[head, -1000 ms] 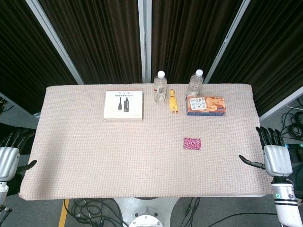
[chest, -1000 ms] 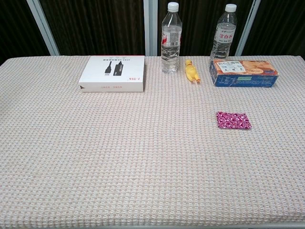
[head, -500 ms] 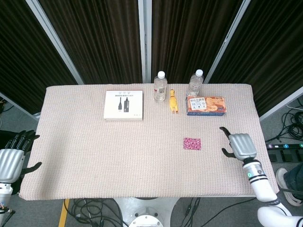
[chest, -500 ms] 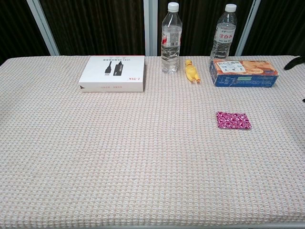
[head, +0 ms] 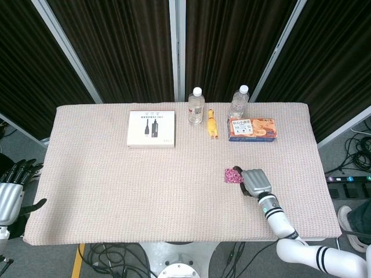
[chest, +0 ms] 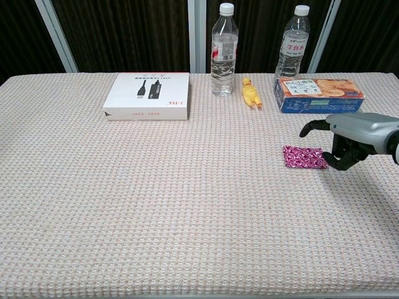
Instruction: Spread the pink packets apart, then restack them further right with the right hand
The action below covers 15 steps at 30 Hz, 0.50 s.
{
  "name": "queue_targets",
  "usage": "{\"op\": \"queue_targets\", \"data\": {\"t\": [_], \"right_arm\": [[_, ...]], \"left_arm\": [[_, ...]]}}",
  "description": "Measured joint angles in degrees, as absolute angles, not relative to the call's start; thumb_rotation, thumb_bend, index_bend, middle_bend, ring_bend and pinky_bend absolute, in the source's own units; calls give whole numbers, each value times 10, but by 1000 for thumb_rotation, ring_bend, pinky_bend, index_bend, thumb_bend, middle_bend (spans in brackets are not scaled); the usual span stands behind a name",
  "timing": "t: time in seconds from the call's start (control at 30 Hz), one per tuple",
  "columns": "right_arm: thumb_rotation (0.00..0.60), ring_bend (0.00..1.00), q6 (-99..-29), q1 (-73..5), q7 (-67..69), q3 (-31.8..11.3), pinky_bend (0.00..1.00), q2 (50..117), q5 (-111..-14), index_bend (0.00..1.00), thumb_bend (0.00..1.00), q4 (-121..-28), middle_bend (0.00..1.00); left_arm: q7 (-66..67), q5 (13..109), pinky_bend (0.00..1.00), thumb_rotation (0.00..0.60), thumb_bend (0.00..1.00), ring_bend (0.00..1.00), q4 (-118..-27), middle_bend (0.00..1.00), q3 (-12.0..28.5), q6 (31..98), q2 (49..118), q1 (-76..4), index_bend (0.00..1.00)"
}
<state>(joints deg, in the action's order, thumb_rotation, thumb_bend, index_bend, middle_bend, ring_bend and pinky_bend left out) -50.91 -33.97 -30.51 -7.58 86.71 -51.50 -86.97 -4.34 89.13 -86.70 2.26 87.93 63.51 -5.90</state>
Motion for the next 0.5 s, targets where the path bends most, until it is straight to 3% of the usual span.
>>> {"op": "queue_targets", "data": {"t": [0.23, 0.5], "right_arm": [[600, 1000, -522, -344, -319, -63, 1000, 885, -486, 203, 629, -867, 1000], [600, 1000, -515, -359, -322, -59, 1000, 903, -461, 207, 638, -848, 1000]], "left_arm": [[-52, 888, 239, 600, 0, 121, -863, 226, 23, 878, 634, -58, 246], [-59, 881, 239, 600, 0, 122, -856, 226, 24, 874, 633, -58, 245]]}}
